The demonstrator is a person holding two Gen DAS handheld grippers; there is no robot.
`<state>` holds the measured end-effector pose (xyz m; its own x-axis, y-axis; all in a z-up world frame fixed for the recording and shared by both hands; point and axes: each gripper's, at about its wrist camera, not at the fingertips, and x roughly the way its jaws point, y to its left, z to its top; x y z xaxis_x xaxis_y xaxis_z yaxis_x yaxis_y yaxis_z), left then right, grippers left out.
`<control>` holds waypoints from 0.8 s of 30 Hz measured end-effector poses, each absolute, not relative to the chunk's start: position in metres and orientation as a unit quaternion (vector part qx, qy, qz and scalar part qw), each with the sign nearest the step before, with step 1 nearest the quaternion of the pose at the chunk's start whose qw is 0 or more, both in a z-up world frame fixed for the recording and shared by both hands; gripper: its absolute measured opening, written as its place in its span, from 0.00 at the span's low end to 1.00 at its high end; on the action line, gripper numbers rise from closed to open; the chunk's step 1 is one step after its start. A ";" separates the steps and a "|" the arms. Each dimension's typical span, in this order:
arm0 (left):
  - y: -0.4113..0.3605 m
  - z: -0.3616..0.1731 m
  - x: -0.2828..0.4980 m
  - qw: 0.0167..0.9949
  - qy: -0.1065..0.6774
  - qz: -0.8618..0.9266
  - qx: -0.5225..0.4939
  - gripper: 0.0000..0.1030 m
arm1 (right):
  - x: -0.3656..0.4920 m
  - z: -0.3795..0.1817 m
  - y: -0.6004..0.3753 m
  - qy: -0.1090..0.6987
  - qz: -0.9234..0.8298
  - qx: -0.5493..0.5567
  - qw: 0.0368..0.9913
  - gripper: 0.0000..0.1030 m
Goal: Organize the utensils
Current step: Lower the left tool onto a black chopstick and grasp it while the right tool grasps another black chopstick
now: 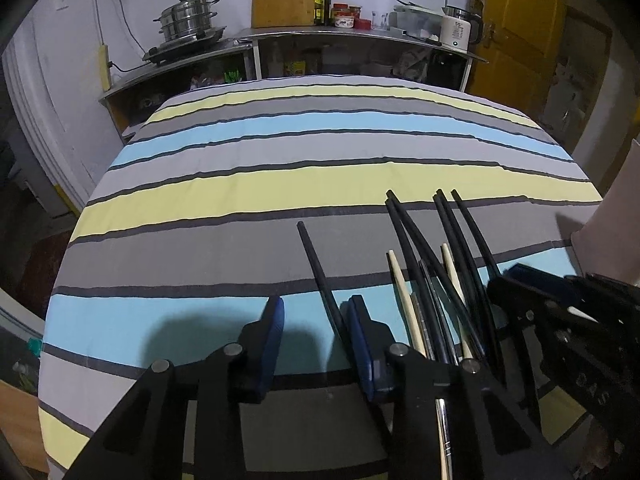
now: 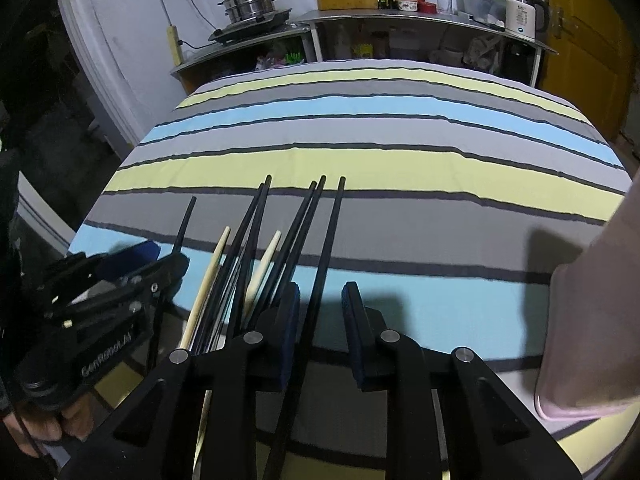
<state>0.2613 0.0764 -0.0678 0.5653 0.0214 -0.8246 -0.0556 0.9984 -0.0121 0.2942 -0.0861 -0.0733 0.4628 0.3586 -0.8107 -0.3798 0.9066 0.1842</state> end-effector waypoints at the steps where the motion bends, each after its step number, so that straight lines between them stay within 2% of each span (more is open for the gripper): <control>1: 0.076 -0.068 0.262 0.885 0.466 0.022 -0.017 0.32 | 0.296 -0.074 -0.085 0.472 0.215 -0.012 0.855 0.17; 3: 0.075 -0.068 0.262 0.885 0.465 0.019 -0.017 0.27 | 0.302 -0.074 -0.085 0.474 0.212 -0.014 0.855 0.09; 4: 0.074 -0.068 0.263 0.885 0.466 0.017 -0.016 0.25 | 0.303 -0.075 -0.085 0.475 0.213 -0.014 0.854 0.08; 6: 0.072 -0.067 0.264 0.884 0.467 0.011 -0.015 0.10 | 0.306 -0.075 -0.083 0.476 0.215 -0.015 0.852 0.08; 15: 0.082 -0.049 0.258 0.886 0.458 -0.019 -0.062 0.06 | 0.297 -0.054 -0.096 0.466 0.232 0.015 0.854 0.06; 24: 0.085 0.022 0.226 0.912 0.402 -0.044 -0.069 0.05 | 0.269 0.002 -0.116 0.416 0.248 0.035 0.874 0.06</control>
<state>0.2260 0.0854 0.0222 0.6728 -0.1360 -0.7272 0.0249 0.9866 -0.1614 0.2689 -0.1161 0.0017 0.5305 0.4625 -0.7104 -0.4039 0.8747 0.2680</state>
